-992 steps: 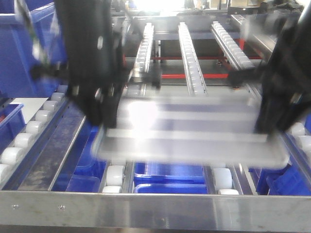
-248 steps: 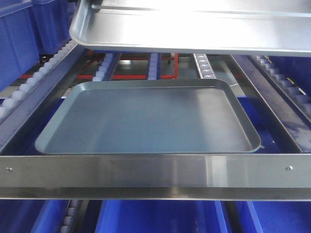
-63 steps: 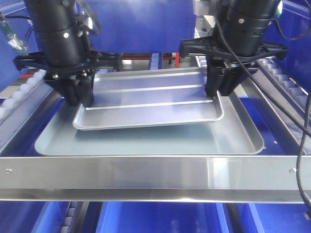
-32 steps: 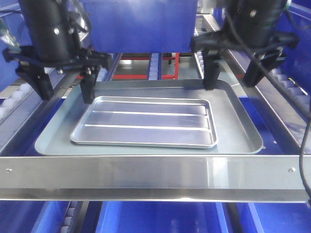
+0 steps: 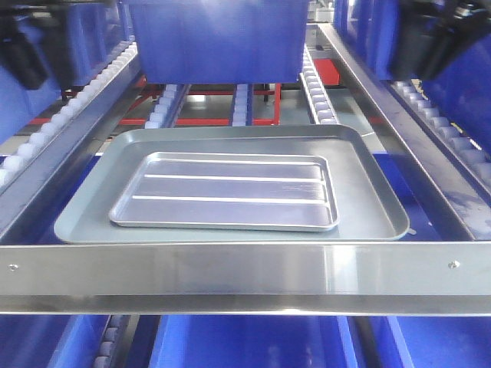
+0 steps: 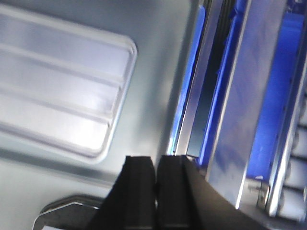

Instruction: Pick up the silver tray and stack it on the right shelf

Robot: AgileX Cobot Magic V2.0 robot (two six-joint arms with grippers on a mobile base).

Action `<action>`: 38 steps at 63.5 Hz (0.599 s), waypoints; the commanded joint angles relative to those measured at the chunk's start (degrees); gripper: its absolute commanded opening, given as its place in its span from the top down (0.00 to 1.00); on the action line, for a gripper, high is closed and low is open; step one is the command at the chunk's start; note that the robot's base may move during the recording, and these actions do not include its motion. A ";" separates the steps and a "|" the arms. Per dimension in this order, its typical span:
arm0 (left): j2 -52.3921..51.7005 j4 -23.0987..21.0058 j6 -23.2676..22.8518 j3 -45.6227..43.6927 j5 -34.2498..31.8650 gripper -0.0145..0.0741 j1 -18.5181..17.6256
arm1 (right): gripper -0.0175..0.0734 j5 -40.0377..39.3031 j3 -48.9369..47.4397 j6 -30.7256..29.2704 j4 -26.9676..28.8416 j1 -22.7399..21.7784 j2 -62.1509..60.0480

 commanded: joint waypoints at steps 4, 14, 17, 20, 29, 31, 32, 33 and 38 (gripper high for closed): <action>-8.86 0.23 -0.11 8.63 -9.26 0.94 -0.35 | 0.75 -7.10 7.37 -0.58 -0.80 -0.16 -7.04; -17.90 0.23 -0.11 22.88 -19.99 0.94 -0.35 | 0.75 -14.58 19.23 -0.58 -1.06 -0.16 -13.46; -20.85 0.23 -0.11 26.84 -22.54 0.94 -0.35 | 0.75 -16.66 22.46 -0.58 -1.10 -0.16 -15.62; -23.98 0.23 -0.11 30.40 -24.55 0.94 -0.35 | 0.75 -18.46 25.34 -0.58 -1.17 -0.16 -17.98; -34.39 0.46 -0.03 37.45 -26.05 0.94 -0.35 | 0.75 -21.59 31.80 -1.20 -1.29 -0.16 -26.89; -37.19 0.46 -0.03 38.36 -25.79 0.94 -0.35 | 0.75 -21.84 32.88 -1.58 -1.29 -0.16 -29.40; -38.34 0.46 -0.03 38.62 -25.64 0.94 -0.35 | 0.75 -21.84 33.27 -1.80 -1.29 -0.16 -30.44; -39.48 0.46 -0.03 38.86 -25.41 0.94 -0.35 | 0.75 -21.90 33.62 -1.98 -1.31 -0.16 -31.48; -46.16 0.46 0.00 39.32 -23.13 0.94 -0.35 | 0.75 -21.75 35.31 -3.48 -1.31 -0.16 -38.21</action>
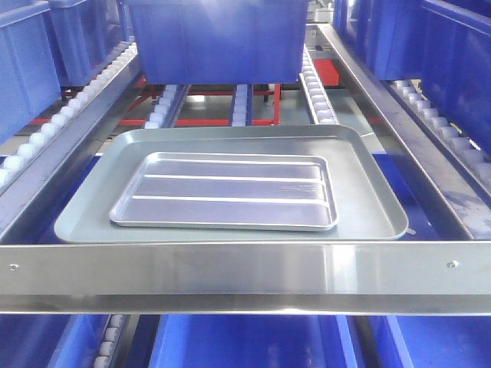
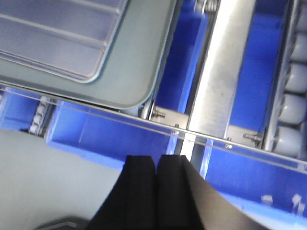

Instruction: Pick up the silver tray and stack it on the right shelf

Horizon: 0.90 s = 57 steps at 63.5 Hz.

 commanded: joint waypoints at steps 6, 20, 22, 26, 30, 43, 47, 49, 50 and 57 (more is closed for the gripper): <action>-12.92 0.46 0.12 -1.18 -0.39 0.94 -0.35 | 0.75 -3.55 0.59 -3.67 -1.01 -0.16 -14.33; -28.44 0.46 0.12 -1.18 0.69 0.94 -0.35 | 0.75 -1.20 0.61 -6.48 -1.01 -0.16 -31.54; -30.25 0.46 0.12 -1.18 0.69 0.94 -0.35 | 0.75 -1.01 0.61 -6.46 -1.06 -0.16 -33.89; -33.46 0.57 0.12 -1.18 0.69 0.94 -0.35 | 0.75 -0.87 0.61 -6.46 -1.06 -0.16 -36.92; -35.24 0.71 0.12 -1.18 0.69 0.94 -0.35 | 0.75 -0.87 0.61 -6.46 -1.06 -0.16 -38.73; -35.95 0.38 0.12 -1.18 0.69 0.94 -0.35 | 0.75 -0.92 0.61 -6.46 -1.06 -0.16 -39.10; -35.95 0.38 0.12 -1.11 0.69 0.94 -0.35 | 0.75 -0.92 0.61 -6.46 -1.06 -0.16 -39.10; -35.95 0.38 0.12 -1.11 0.69 0.94 -0.35 | 0.75 -0.92 0.61 -6.46 -1.06 -0.16 -39.10; -35.95 0.38 0.12 -1.11 0.69 0.94 -0.35 | 0.75 -0.92 0.61 -6.46 -1.06 -0.16 -39.10; -35.95 0.38 0.12 -1.11 0.69 0.94 -0.35 | 0.75 -0.92 0.61 -6.46 -1.06 -0.16 -39.10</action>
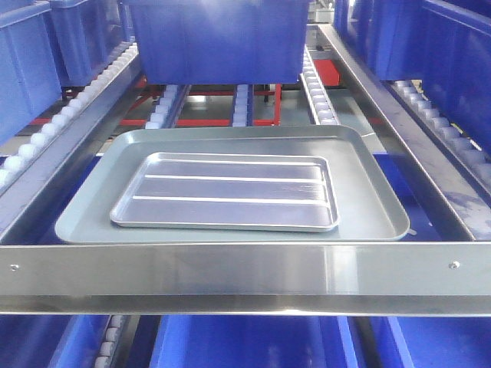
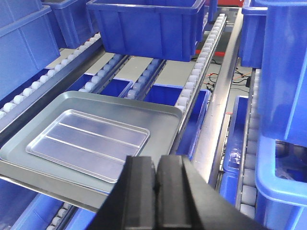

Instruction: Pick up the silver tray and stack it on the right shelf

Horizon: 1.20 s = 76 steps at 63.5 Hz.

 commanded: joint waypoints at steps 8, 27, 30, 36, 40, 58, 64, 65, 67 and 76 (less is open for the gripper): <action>0.66 0.19 -0.02 -1.53 -4.73 0.94 -0.35 | 0.75 -4.77 -1.52 -0.48 -0.92 -0.16 0.72; 0.52 -5.10 6.08 -1.45 -2.92 0.94 2.36 | 0.75 -4.77 -1.52 -0.48 -0.92 -0.16 0.72; 0.25 -7.66 10.72 -1.15 -2.70 0.94 4.42 | 0.75 -4.77 -1.52 -0.48 -0.92 -0.16 0.72; -0.70 -11.40 16.93 1.52 -5.52 0.94 10.45 | 0.75 -4.77 -1.52 -0.48 -0.92 -0.16 0.72; -1.69 -11.98 17.80 4.89 -9.88 0.94 14.27 | 0.75 -4.77 -1.52 -0.48 -0.92 -0.16 0.72; -5.37 -11.98 17.91 25.75 -33.75 0.94 26.59 | 0.75 -4.77 -1.52 -0.48 -0.92 -0.16 0.72; -5.37 -12.12 17.91 28.98 -35.20 0.94 28.43 | 0.75 -4.77 -1.52 -0.48 -0.92 -0.16 0.72; -5.37 -12.12 17.91 28.98 -35.05 0.94 28.40 | 0.75 -4.77 -1.52 -0.48 -0.92 -0.16 0.72; -5.37 -12.12 17.91 29.54 -36.53 0.94 28.40 | 0.75 -4.77 -1.52 -0.48 -0.92 -0.16 0.72; -5.37 -12.12 17.91 29.53 -37.79 0.94 28.40 | 0.75 -4.77 -1.52 -0.48 -0.92 -0.16 0.72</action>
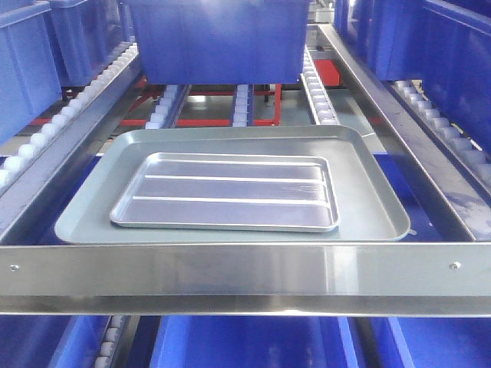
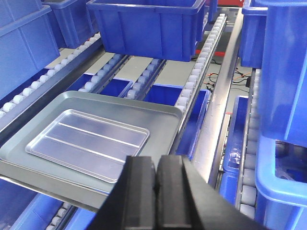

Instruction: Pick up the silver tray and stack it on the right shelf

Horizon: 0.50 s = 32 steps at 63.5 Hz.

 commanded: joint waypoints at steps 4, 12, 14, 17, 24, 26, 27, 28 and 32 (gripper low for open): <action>-0.87 -0.52 0.04 1.04 -5.99 0.94 0.02 | 0.75 -4.87 -1.52 -0.48 -0.92 -0.16 0.72; -0.87 -0.52 0.04 1.04 -5.99 0.94 0.02 | 0.75 -4.87 -1.52 -0.48 -0.92 -0.16 0.72; -0.87 -0.52 0.04 1.04 -5.99 0.94 0.02 | 0.75 -4.87 -1.52 -0.48 -0.92 -0.16 0.72; -0.87 -0.52 0.04 1.04 -5.99 0.94 0.02 | 0.75 -4.87 -1.52 -0.48 -0.92 -0.16 0.72; -0.87 -0.52 0.04 1.04 -5.99 0.94 0.02 | 0.75 -4.87 -1.52 -0.48 -0.92 -0.16 0.72; -0.87 -0.52 0.04 1.04 -5.99 0.94 0.02 | 0.75 -4.87 -1.52 -0.48 -0.92 -0.16 0.72; -0.87 -0.52 0.04 1.04 -5.99 0.94 0.02 | 0.75 -4.87 -1.52 -0.48 -0.92 -0.16 0.72; -0.87 -0.52 0.04 1.04 -5.99 0.94 0.02 | 0.75 -4.87 -1.52 -0.48 -0.92 -0.16 0.72; -0.87 -0.52 0.04 1.04 -5.99 0.94 0.02 | 0.75 -4.87 -1.52 -0.48 -0.92 -0.16 0.72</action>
